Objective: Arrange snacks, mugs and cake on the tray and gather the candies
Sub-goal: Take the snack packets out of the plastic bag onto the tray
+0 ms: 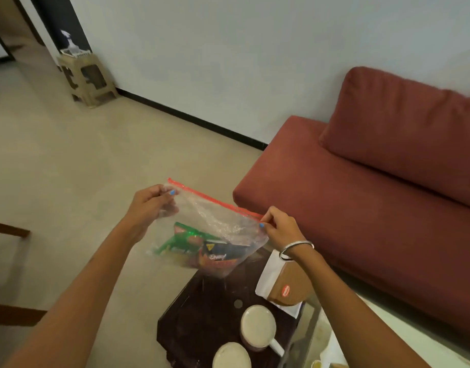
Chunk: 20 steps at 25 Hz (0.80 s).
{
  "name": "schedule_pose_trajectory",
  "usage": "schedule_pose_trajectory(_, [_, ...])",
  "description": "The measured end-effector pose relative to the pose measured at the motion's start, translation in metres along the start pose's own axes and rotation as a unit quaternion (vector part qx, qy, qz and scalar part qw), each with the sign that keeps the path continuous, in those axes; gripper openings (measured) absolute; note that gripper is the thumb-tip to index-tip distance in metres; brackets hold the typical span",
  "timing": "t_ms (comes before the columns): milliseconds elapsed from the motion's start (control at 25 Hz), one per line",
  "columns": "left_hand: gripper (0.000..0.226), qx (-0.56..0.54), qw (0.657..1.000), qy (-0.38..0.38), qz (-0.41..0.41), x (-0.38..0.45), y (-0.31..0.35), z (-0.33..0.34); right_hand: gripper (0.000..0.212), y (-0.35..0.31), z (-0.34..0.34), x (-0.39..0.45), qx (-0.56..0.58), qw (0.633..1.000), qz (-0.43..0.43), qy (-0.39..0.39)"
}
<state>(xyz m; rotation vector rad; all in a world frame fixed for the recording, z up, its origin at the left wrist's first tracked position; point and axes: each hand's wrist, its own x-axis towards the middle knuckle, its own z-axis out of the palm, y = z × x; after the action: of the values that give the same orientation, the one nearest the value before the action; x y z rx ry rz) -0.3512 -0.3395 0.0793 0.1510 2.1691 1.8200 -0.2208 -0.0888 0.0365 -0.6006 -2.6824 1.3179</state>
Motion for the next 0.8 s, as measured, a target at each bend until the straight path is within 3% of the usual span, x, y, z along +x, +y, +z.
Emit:
schedule_pose_trajectory(160, [0.015,-0.032,0.997,0.045,0.056,-0.044,0.064,0.027,0.014,-0.043,-0.085,-0.054,0.004,0.994,-0.088,0.069])
schedule_pose_trajectory(240, [0.005,-0.025,0.99,0.121,0.07,-0.062,0.089,0.053,0.015,-0.059,-0.127,-0.081,0.002,0.986,-0.116,0.116])
schedule_pose_trajectory(320, [0.014,0.025,0.972,0.224,0.064,-0.088,0.108,0.091,0.012,-0.066,-0.165,-0.11,-0.009,0.98,-0.123,0.157])
schedule_pose_trajectory(360, [0.014,0.039,0.968,0.24,0.058,-0.104,0.115,0.115,0.009,-0.065,-0.179,-0.122,-0.016,0.978,-0.12,0.169])
schedule_pose_trajectory(440, [0.01,0.069,0.985,0.156,0.035,-0.14,0.122,0.173,0.006,-0.054,-0.204,-0.149,-0.027,0.976,-0.106,0.189])
schedule_pose_trajectory(560, [0.049,0.078,0.995,-0.01,-0.063,-0.197,0.111,0.266,0.007,-0.019,-0.229,-0.197,-0.044,0.976,-0.067,0.204])
schedule_pose_trajectory(640, [0.067,0.036,0.988,-0.071,-0.135,-0.233,0.1,0.314,0.007,0.01,-0.239,-0.232,-0.064,0.976,-0.044,0.205])
schedule_pose_trajectory(800, [0.067,0.007,0.966,-0.153,-0.209,-0.295,0.064,0.378,0.006,0.072,-0.249,-0.308,-0.073,0.974,-0.001,0.213])
